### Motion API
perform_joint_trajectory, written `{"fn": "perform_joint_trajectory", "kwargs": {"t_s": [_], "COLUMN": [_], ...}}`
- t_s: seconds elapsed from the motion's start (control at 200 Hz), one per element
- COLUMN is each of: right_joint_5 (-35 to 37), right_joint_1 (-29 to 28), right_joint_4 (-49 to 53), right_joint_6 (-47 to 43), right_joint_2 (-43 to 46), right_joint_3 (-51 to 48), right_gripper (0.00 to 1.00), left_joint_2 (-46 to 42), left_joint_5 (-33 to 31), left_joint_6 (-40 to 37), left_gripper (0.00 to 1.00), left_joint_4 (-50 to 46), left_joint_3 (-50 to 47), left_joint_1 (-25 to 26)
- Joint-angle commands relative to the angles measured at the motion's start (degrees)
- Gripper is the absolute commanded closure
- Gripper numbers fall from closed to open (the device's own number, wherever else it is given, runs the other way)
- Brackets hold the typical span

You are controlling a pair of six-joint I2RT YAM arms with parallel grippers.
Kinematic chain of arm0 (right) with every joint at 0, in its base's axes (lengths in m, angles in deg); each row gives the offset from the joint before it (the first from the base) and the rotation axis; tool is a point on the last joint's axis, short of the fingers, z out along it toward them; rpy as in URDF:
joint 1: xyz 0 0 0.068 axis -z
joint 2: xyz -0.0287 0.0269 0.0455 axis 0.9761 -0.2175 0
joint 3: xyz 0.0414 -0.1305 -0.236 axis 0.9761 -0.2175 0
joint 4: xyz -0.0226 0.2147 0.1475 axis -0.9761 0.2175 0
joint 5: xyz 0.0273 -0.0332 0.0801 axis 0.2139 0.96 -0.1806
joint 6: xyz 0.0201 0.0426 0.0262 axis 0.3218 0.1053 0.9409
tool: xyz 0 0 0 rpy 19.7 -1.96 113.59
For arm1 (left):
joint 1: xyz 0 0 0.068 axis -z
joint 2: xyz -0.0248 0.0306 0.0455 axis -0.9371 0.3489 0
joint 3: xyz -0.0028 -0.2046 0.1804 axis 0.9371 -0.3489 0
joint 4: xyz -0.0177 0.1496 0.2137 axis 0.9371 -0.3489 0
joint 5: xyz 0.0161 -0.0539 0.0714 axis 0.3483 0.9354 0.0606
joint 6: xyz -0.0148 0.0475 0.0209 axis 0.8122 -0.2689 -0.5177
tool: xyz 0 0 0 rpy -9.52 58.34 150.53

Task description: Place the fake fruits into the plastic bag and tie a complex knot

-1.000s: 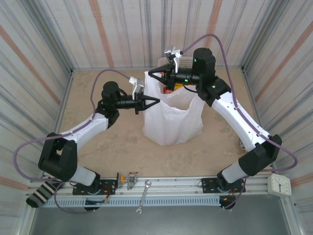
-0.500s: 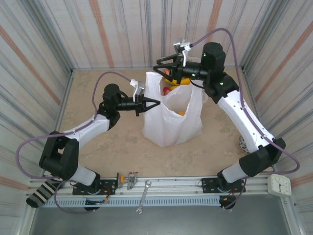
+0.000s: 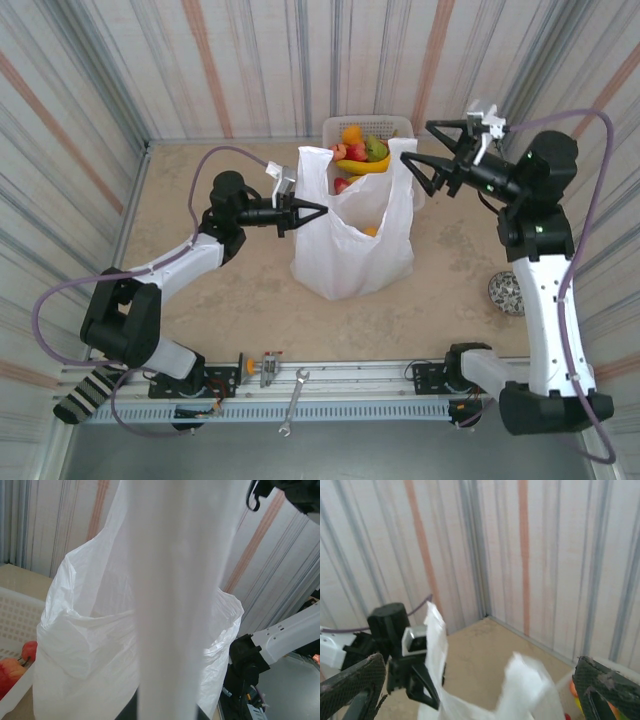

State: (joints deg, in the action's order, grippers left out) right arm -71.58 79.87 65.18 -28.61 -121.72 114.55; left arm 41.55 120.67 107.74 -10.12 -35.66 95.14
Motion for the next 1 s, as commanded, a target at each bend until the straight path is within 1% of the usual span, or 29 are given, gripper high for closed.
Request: {"fn": "perform_joint_trajectory", "kwargs": {"t_s": [0.0,0.05,0.12,0.155,0.255,0.291,0.311,0.331,0.336,0.396,0.401,0.406,0.426,0.481,0.541,0.626,0.661,0.701,0.786,0.862,0.907,0.997], "right_joint_5": [-6.41,-9.57,-12.05,-11.81,-10.44,-10.27,-10.37,-10.45,-10.51,-11.24,-11.24,-11.30,-11.38,-10.67,-9.98,-9.79,-9.71,-9.28,-8.49,-7.76,-7.45,-7.41], "right_joint_1": [5.57,6.90,6.68,6.09,3.81,3.12,2.51,2.27,2.04,0.80,0.68,0.57,0.02,-1.41,-3.12,-5.32,-5.94,-6.47,-6.57,-6.61,-6.69,-6.82], "right_joint_4": [-3.07,-5.66,-9.04,-10.90,-13.75,-13.77,-13.57,-13.45,-13.38,-13.41,-13.42,-13.42,-13.46,-14.19,-15.30,-14.75,-14.29,-13.52,-11.63,-11.40,-11.35,-10.94], "right_joint_6": [1.68,3.76,5.38,6.13,6.04,6.04,5.95,5.96,5.95,5.80,5.74,5.67,5.39,5.19,5.07,4.42,3.92,3.34,2.17,1.69,1.52,1.08], "right_joint_2": [1.29,1.31,3.42,3.97,4.20,3.75,3.30,2.96,2.80,2.15,2.12,2.07,2.01,2.10,1.93,1.92,0.39,0.11,-0.15,0.15,0.23,0.13], "right_joint_3": [-6.30,-9.32,-13.74,-15.97,-19.87,-19.96,-19.95,-19.87,-19.82,-19.93,-19.94,-19.90,-19.94,-20.28,-20.50,-19.90,-19.57,-19.30,-18.64,-18.75,-18.85,-18.83], "right_gripper": [0.01,0.01,0.01,0.01,0.01,0.07,0.14,0.17,0.19,0.29,0.31,0.31,0.37,0.42,0.43,0.43,0.46,0.51,0.71,0.84,0.90,0.97], "left_joint_2": [-0.33,-0.38,-0.46,-0.48,-0.90,-1.27,-1.51,-1.76,-1.82,-2.69,-2.80,-2.86,-3.15,-4.24,-5.54,-7.72,-8.91,-10.55,-14.89,-19.59,-22.52,-28.06], "left_joint_5": [0.76,0.56,0.39,0.37,0.39,0.37,0.26,0.19,0.21,-0.21,-0.25,-0.28,-0.43,-0.70,-1.34,-1.97,-2.39,-3.22,-5.65,-9.14,-11.55,-12.37], "left_joint_6": [-0.23,-0.34,-0.39,-0.35,-0.37,-0.36,-0.38,-0.40,-0.42,-0.78,-0.83,-0.89,-1.16,-1.93,-2.83,-4.07,-4.43,-4.89,-6.57,-9.48,-10.95,-12.58], "left_gripper": [1.00,1.00,1.00,1.00,0.93,0.92,0.91,0.90,0.90,0.87,0.87,0.86,0.84,0.82,0.77,0.68,0.65,0.62,0.50,0.46,0.46,0.46], "left_joint_4": [-0.14,-0.37,-0.54,-0.63,-1.49,-1.89,-2.10,-2.33,-2.41,-3.41,-3.52,-3.57,-4.04,-5.44,-7.26,-9.84,-11.02,-12.37,-16.88,-23.35,-27.77,-34.51], "left_joint_3": [0.30,0.35,0.43,0.48,0.70,0.70,0.69,0.70,0.70,0.54,0.53,0.53,0.46,0.37,0.28,-0.03,-0.17,-0.63,-1.54,-1.63,-1.44,0.13], "left_joint_1": [-0.25,-0.34,-0.40,-0.42,-0.81,-1.03,-1.17,-1.33,-1.36,-1.78,-1.81,-1.82,-1.86,-2.15,-2.48,-3.25,-3.72,-4.33,-5.79,-6.76,-6.91,-6.40]}}
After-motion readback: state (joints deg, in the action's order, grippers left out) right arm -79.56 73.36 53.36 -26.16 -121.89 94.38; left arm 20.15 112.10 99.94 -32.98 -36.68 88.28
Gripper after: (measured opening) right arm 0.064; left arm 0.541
